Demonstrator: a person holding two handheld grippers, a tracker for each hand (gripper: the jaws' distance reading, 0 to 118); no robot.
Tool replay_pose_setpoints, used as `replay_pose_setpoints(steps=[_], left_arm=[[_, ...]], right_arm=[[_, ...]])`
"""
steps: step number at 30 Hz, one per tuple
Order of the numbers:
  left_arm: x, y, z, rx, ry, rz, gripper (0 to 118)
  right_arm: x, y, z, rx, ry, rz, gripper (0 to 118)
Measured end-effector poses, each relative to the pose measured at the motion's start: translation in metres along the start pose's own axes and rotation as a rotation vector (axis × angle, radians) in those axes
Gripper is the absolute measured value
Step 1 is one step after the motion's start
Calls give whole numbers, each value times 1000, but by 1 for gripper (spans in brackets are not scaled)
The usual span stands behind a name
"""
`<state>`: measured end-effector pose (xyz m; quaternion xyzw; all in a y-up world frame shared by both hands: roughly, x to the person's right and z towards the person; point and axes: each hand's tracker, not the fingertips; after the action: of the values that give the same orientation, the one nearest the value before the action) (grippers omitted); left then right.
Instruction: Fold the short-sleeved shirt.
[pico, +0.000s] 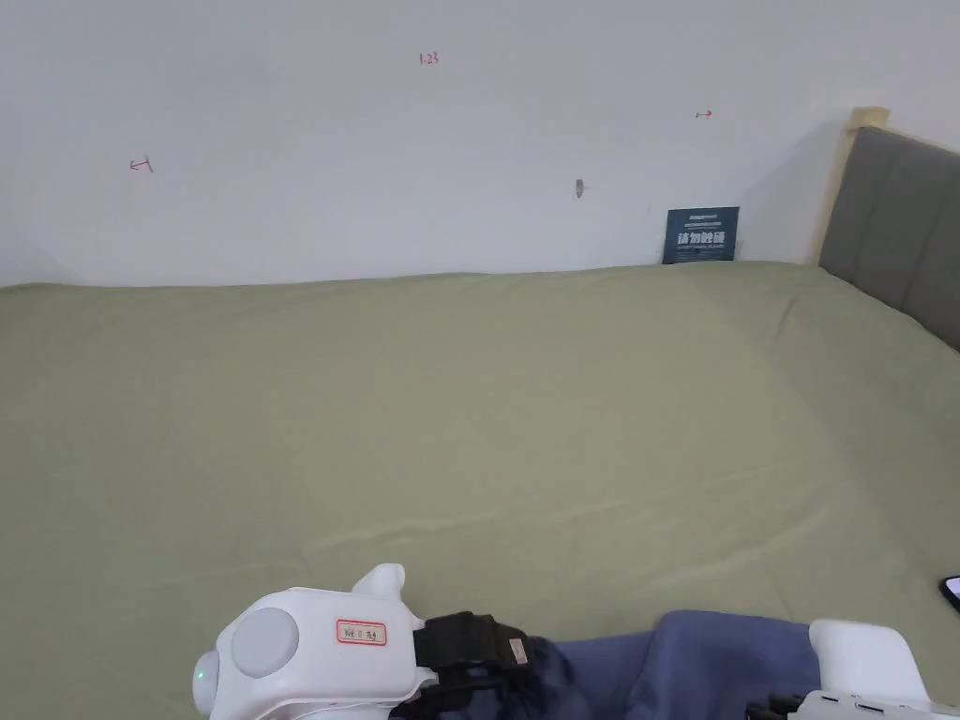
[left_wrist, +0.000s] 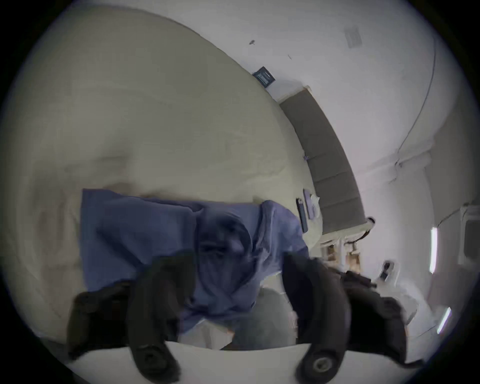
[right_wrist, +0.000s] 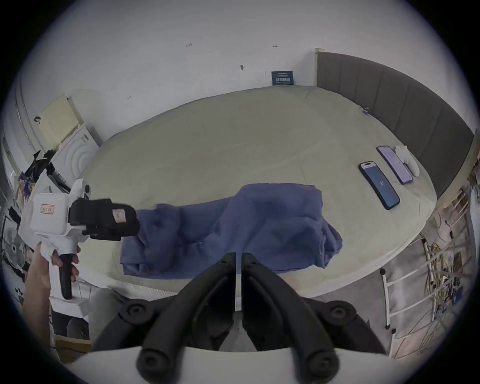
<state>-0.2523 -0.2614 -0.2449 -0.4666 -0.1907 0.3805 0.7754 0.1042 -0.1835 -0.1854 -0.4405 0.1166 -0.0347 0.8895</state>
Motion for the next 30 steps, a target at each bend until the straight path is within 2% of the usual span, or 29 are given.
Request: replay_pose_setpoints(steps=[1,4,5,6,7,8,10,13,17,22,24,27,30], left_arm=[[-2,2,0,14,-16,24,88],[-4,3,9,38,-29,17,87],[-6,1,13,75,2,-10,82],[-11,-1,13,85,17,-14,65],[-14,-6,13,89,22,-3,17],[-21,-9,9,83,27,19,0],[-31,-19,2,95,60,56,0],[-38,-31,-25,45,25,85,0],[-21,-54,-63,4,18,72,0],[3,-73,-99,-4,-57,116,0],[10,-80,-102,23,-42,164,0],[16,-83,-100,43,-160,226,0],[10,-69,-77,44,-163,222,0]], right_arm=[[0,0,1,-2,-4,1,7],[1,1,6,7,-4,-2,7],[0,2,8,9,-2,-2,7],[-1,3,10,11,3,-1,7],[-2,4,11,14,8,1,7],[-3,5,14,22,16,2,7],[-5,5,19,39,32,0,7],[-10,4,31,65,51,-2,7],[-12,3,46,89,67,-1,7],[-12,2,47,91,55,2,7],[-12,2,42,73,32,12,7],[-10,2,35,57,29,6,7],[-11,4,32,42,28,6,7]])
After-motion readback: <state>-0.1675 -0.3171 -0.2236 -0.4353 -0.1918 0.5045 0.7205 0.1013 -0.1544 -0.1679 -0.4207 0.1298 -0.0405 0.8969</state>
